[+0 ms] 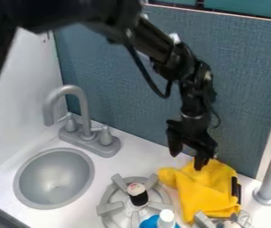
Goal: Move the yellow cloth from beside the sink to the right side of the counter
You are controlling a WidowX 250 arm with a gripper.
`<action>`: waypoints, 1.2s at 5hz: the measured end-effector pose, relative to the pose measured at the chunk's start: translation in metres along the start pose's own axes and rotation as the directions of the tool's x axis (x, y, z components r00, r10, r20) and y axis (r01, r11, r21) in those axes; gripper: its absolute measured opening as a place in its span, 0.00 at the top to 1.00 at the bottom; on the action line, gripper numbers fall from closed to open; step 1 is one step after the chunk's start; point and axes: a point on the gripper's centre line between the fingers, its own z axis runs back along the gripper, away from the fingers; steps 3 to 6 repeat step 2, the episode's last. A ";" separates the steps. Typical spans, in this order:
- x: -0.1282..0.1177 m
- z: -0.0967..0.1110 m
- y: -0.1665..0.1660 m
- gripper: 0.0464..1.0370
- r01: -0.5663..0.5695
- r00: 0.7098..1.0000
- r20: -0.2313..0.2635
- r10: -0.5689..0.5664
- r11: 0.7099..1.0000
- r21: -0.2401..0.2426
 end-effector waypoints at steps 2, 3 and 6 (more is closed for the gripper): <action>-0.062 0.050 -0.007 0.04 0.057 0.990 -0.132 -0.044 0.994 0.097; -0.062 0.050 -0.007 0.04 0.057 0.990 -0.132 -0.044 0.994 0.097; -0.062 0.050 -0.007 0.04 0.057 0.990 -0.132 -0.044 0.994 0.097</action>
